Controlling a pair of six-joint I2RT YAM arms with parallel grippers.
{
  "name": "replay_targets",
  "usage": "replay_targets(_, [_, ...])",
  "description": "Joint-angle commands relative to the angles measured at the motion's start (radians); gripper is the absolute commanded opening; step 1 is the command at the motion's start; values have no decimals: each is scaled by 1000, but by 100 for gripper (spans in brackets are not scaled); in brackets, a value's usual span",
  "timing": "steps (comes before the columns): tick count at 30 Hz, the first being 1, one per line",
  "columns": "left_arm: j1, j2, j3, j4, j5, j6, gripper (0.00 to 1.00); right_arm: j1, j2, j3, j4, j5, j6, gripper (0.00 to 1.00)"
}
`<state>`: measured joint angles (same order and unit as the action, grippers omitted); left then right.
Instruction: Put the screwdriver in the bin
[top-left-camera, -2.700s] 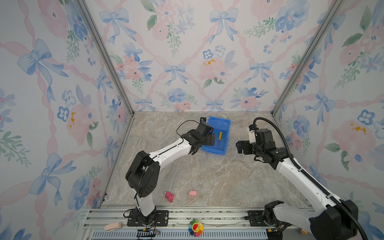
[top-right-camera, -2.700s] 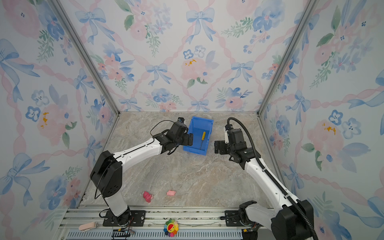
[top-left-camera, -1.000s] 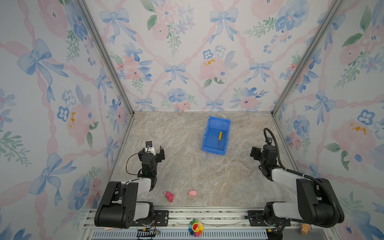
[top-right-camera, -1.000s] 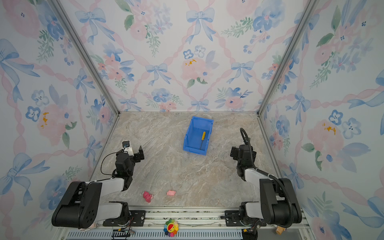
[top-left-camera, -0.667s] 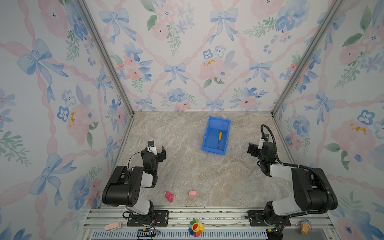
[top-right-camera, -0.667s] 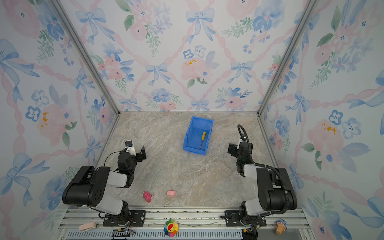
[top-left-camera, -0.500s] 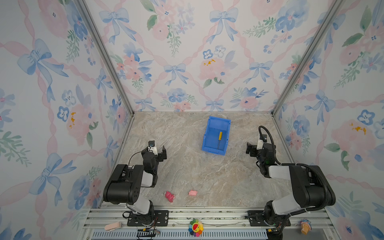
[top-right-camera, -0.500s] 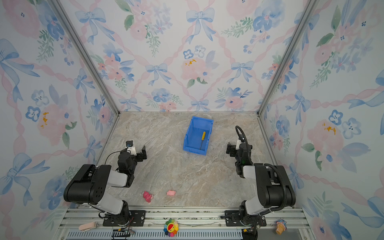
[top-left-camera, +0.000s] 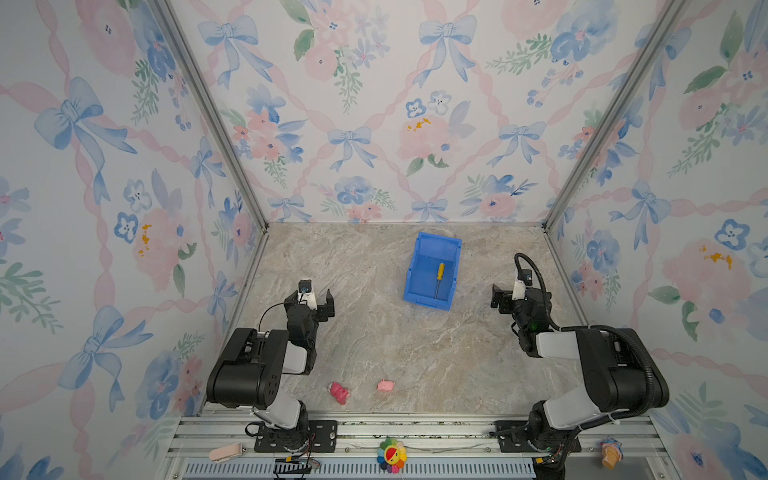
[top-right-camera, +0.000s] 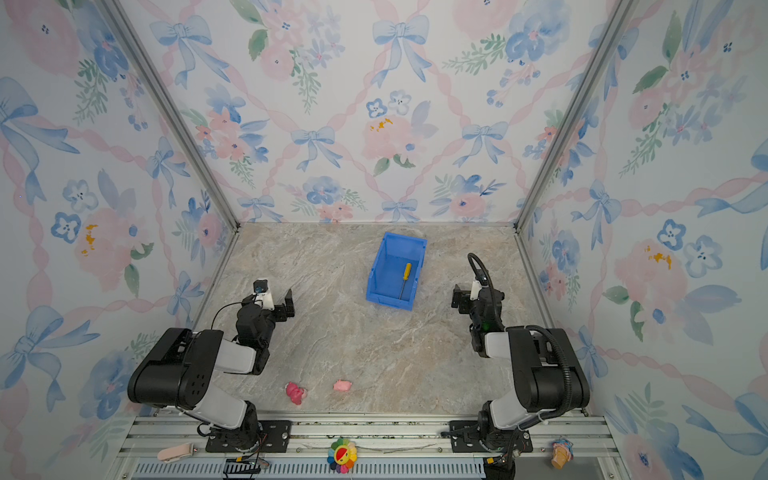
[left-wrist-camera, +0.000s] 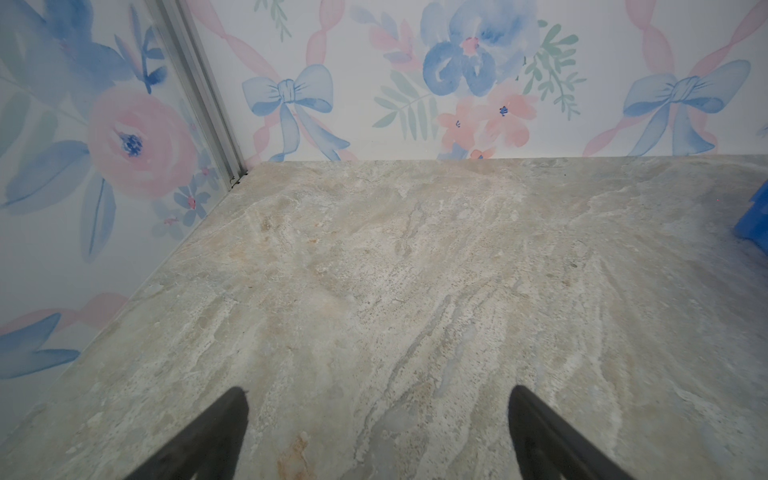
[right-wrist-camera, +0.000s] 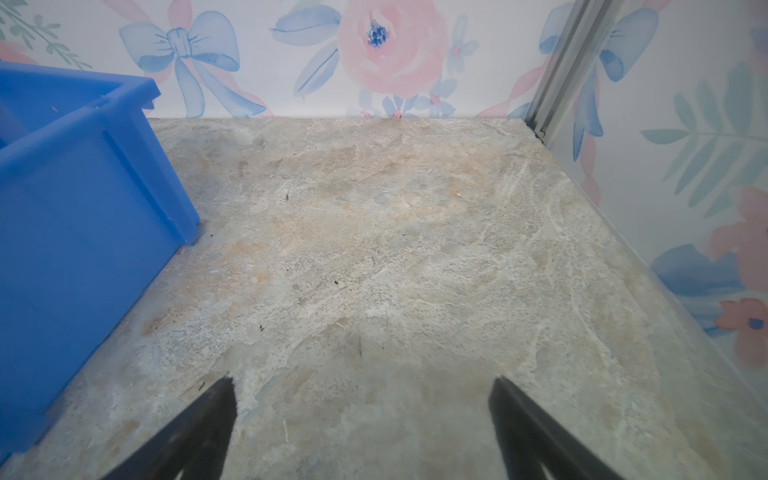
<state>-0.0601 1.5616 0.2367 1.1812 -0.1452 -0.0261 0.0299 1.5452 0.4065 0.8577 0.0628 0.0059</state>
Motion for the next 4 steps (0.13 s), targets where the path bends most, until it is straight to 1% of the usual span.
replay_targets(1, [18,5,12,11,39,9,98,11,4,-5,30,-6,-14,97])
replay_targets(4, [14,1,9,11,31,8,98,11,4,-6,32,-6,-14,97])
